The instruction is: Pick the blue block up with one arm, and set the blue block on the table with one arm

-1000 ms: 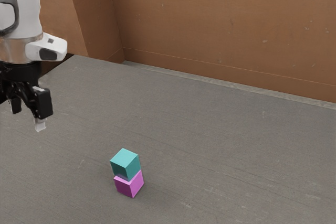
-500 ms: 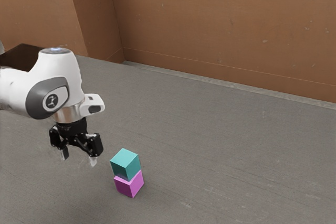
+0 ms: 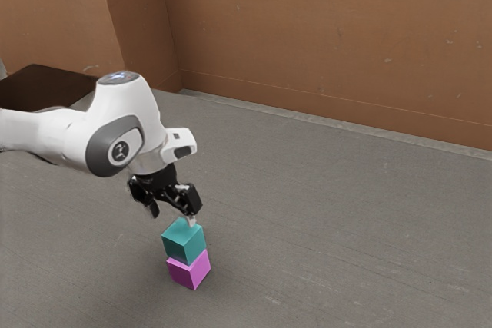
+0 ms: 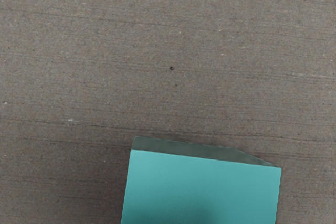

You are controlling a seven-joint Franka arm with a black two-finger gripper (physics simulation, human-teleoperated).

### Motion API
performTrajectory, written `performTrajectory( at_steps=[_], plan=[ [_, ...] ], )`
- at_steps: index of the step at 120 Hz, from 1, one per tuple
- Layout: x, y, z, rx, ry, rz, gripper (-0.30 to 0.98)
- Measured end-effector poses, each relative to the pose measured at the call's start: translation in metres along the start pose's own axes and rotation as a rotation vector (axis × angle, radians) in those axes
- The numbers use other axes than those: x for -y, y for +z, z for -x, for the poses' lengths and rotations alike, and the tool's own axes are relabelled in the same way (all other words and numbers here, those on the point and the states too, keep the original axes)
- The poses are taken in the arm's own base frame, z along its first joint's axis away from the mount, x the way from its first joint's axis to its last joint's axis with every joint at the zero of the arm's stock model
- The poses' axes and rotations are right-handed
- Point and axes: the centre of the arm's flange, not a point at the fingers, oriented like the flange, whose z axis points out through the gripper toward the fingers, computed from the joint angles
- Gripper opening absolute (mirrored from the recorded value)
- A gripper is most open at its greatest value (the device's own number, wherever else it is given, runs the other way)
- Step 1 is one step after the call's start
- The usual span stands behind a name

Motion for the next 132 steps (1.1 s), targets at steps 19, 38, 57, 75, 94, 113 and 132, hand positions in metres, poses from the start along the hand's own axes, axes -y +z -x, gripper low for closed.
performTrajectory(
  at_steps=[19,38,57,75,94,113,132],
  plan=[
    [-0.012,0.008,-0.006,-0.005,0.027,0.015,0.69],
    [-0.012,0.019,-0.009,0.002,0.029,0.026,0.69],
    [-0.012,0.03,-0.011,0.012,0.033,0.034,0.69],
    [-0.012,0.044,-0.012,0.028,0.036,0.041,0.69],
    [-0.012,0.055,-0.013,0.042,0.039,0.047,0.69],
    [-0.015,0.06,-0.013,0.042,0.046,0.049,0.68],
    [-0.02,0.06,-0.013,0.037,0.056,0.049,0.48]
  ],
)
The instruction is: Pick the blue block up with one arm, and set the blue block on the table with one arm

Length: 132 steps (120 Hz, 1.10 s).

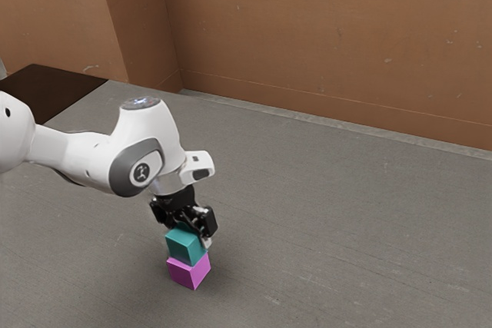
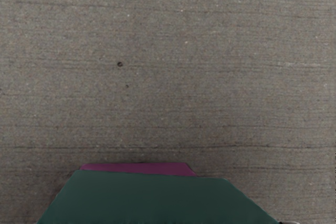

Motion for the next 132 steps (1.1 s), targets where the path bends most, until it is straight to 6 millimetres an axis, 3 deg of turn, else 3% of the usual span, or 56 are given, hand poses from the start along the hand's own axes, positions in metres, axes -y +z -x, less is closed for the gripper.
performTrajectory(
  at_steps=[15,37,47,53,59,70,78,92,121,132],
  plan=[
    [-0.001,0.0,0.0,-0.004,0.001,-0.006,0.36],
    [-0.006,-0.024,-0.013,-0.055,-0.003,-0.009,0.3],
    [-0.004,-0.033,-0.025,-0.066,0.001,-0.016,0.31],
    [0.001,-0.028,-0.039,-0.053,0.007,-0.017,0.31],
    [0.023,-0.026,-0.053,-0.047,-0.017,-0.024,0.32],
    [0.138,-0.026,-0.07,-0.04,-0.195,-0.037,0.34],
    [0.176,-0.018,-0.068,-0.021,-0.249,-0.038,0.34],
    [0.193,-0.007,-0.067,0.005,-0.256,-0.044,0.37],
    [0.197,-0.001,-0.068,0.021,-0.231,-0.045,0.56],
    [0.196,-0.008,-0.069,0.01,-0.223,-0.052,0.61]
  ],
)
